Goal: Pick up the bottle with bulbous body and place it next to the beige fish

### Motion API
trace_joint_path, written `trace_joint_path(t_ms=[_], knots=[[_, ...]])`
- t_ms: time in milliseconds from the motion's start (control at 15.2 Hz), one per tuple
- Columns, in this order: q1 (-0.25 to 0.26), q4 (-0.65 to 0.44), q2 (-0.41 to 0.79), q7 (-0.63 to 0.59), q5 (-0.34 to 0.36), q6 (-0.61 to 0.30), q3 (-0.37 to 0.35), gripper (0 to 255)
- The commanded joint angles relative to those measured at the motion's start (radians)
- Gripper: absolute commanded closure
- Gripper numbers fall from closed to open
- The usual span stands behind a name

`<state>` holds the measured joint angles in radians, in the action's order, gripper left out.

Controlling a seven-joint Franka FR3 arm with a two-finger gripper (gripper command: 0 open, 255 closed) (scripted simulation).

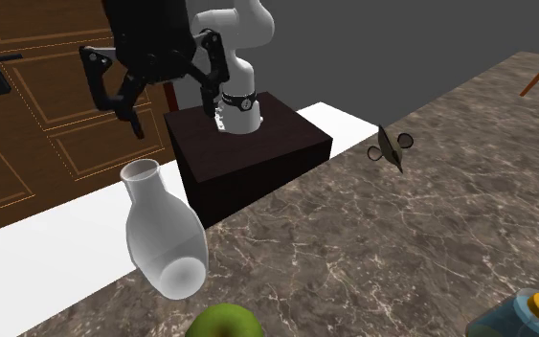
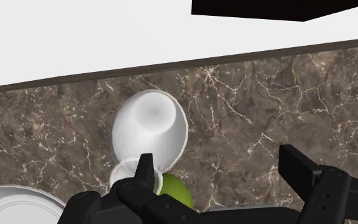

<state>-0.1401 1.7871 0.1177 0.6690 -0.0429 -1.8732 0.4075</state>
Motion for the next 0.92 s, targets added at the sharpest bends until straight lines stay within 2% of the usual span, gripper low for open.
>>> trace_joint_path(t_ms=[0, 264, 858], knots=[[-0.025, -0.094, 0.090, 0.044, -0.044, 0.010, 0.009, 0], [-0.089, -0.287, 0.253, 0.107, -0.120, 0.052, 0.010, 0], [-0.086, -0.204, 0.267, 0.113, -0.128, -0.044, 0.003, 0]])
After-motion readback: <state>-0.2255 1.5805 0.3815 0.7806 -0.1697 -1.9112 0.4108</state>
